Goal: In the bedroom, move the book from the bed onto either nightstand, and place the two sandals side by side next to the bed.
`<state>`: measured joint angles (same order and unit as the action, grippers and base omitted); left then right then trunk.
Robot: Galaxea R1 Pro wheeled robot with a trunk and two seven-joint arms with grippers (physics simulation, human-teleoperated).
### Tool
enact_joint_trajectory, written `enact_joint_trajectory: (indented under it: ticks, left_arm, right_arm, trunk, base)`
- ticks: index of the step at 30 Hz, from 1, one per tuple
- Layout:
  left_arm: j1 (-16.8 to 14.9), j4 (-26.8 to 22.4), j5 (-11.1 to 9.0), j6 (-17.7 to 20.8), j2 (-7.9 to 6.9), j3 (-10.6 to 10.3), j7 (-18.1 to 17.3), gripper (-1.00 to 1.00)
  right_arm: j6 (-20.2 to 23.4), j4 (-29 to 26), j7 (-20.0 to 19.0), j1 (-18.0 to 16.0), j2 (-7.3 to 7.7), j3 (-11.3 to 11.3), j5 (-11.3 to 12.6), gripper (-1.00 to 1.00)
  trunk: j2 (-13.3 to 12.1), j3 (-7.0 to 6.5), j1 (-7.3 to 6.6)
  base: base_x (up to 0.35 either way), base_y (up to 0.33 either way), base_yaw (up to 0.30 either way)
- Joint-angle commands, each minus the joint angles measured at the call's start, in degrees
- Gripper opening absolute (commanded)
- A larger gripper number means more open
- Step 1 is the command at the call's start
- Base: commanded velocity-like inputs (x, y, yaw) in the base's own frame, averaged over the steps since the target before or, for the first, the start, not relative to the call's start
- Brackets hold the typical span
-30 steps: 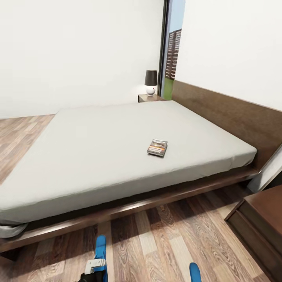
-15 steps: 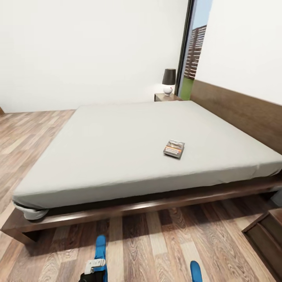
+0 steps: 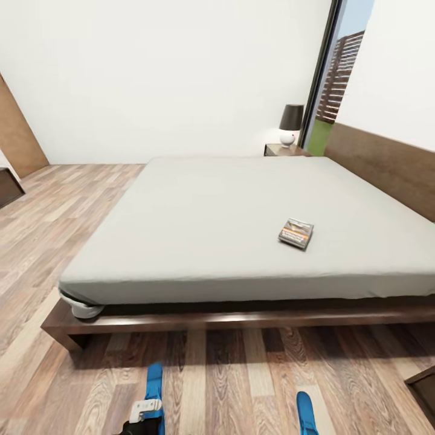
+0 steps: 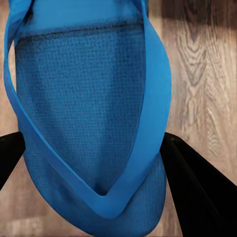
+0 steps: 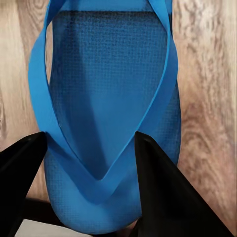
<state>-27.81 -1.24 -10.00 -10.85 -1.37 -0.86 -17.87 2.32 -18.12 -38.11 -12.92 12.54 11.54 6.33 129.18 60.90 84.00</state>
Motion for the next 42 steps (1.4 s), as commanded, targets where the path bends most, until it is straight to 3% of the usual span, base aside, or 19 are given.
enact_joint_trajectory:
  ticks: [1,9,28,31,33,38,42]
  left_arm:
    - [-0.05,0.09,-0.45,-0.12,-0.01,-0.11,-0.23,-1.00]
    - [-0.05,0.09,-0.45,-0.14,-0.03,-0.11,-0.23,-1.00]
    - [-0.06,-0.06,-0.47,-0.11,-0.15,0.14,-0.20,-1.00]
    - [-0.39,-2.30,-0.46,0.61,-0.62,0.22,1.50,-1.00]
    - [-0.85,-6.81,-0.42,5.24,-1.41,0.24,4.74,-1.00]
    - [-1.42,-24.13,-0.08,26.32,-1.90,0.18,11.85,-1.00]
    - [-2.13,-29.10,0.55,32.84,-1.67,-0.66,16.93,-1.00]
  right_arm:
    - [0.24,0.02,-0.29,0.00,0.01,0.14,0.44,-1.00]
    - [0.23,0.26,-0.30,-0.03,0.02,0.15,0.44,-1.00]
    - [0.30,0.46,-0.47,0.00,0.02,0.15,0.44,-1.00]
    - [0.31,0.46,-0.49,0.00,0.04,0.15,0.44,-1.00]
    - [0.32,0.46,-0.59,0.00,0.05,0.15,0.44,-1.00]
    - [0.32,0.40,-0.65,0.00,0.08,0.15,0.44,-1.00]
    - [0.32,0.37,-0.63,0.00,0.11,0.23,0.44,-1.00]
  trunk:
    - [0.02,0.07,-0.01]
    - [0.02,0.22,-0.01]
    - [0.02,0.22,-0.01]
    - [0.02,0.22,-0.01]
    - [0.02,0.22,-0.01]
    - [0.02,0.22,-0.01]
    - [0.02,0.22,-0.01]
  base:
    - [0.000,0.000,0.274]
    - [0.000,0.000,0.214]
    - [0.000,0.000,0.004]
    - [0.000,0.000,0.000]
    - [0.000,0.000,0.000]
    - [0.000,0.000,0.000]
    - [0.000,0.000,0.000]
